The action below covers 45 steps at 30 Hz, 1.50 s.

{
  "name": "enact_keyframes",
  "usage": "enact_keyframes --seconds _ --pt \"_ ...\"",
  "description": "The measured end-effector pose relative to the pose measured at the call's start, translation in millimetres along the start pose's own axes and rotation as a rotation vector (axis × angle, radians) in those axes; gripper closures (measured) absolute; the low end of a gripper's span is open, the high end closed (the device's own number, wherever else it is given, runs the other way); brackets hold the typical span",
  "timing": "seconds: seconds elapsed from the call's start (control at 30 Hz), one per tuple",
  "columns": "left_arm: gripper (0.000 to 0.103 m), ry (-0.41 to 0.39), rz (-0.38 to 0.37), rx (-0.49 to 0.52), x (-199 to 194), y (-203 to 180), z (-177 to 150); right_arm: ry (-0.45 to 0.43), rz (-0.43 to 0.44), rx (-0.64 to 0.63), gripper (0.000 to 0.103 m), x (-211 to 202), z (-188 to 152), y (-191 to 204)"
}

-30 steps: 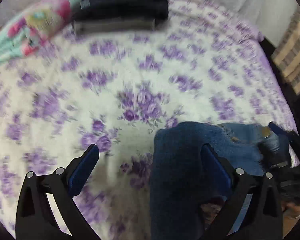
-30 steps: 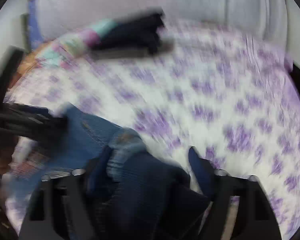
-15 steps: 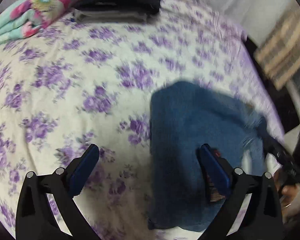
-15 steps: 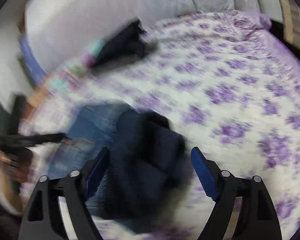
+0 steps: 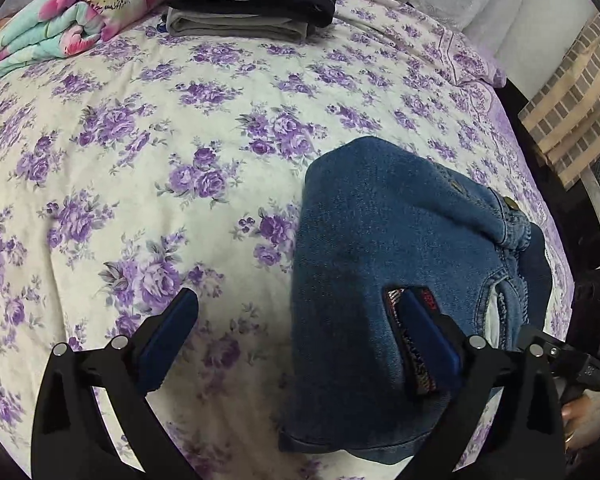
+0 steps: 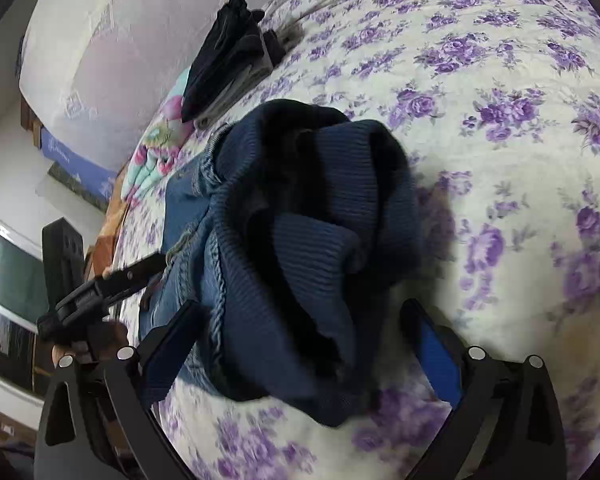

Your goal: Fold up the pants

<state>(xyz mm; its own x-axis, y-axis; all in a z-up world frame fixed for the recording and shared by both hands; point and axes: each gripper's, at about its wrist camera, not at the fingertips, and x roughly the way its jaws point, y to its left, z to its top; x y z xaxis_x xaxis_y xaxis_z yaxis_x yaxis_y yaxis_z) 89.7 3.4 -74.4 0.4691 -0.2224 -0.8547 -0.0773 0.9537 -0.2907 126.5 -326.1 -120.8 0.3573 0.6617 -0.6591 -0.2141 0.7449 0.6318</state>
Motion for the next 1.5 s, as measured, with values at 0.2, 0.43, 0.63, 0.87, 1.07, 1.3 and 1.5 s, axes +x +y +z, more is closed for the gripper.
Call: enact_keyframes --seconds 0.2,0.43,0.63,0.87,1.07,1.3,1.5 --pt "0.005 0.015 -0.028 -0.005 2 0 1 -0.037 -0.075 -0.017 0.02 13 -5 20" --pt "0.005 0.062 -0.108 0.022 9 -9 -1 -0.055 -0.058 -0.063 0.028 5 -7 16" --pt "0.004 0.159 -0.193 0.086 35 -31 -5 -0.063 -0.051 -0.048 0.013 16 -8 9" --pt "0.013 0.183 -0.276 0.082 42 -34 0 -0.099 -0.005 -0.013 0.036 11 -8 9" --pt "0.031 0.052 -0.166 0.131 1 -58 -3 -0.157 -0.018 -0.194 0.049 -19 -13 40" --pt "0.033 -0.12 -0.138 0.11 -62 -54 30 -0.231 0.048 -0.364 0.049 -38 37 95" --pt "0.033 -0.297 -0.056 0.05 -92 -22 102 -0.286 0.071 -0.504 0.049 -3 120 162"
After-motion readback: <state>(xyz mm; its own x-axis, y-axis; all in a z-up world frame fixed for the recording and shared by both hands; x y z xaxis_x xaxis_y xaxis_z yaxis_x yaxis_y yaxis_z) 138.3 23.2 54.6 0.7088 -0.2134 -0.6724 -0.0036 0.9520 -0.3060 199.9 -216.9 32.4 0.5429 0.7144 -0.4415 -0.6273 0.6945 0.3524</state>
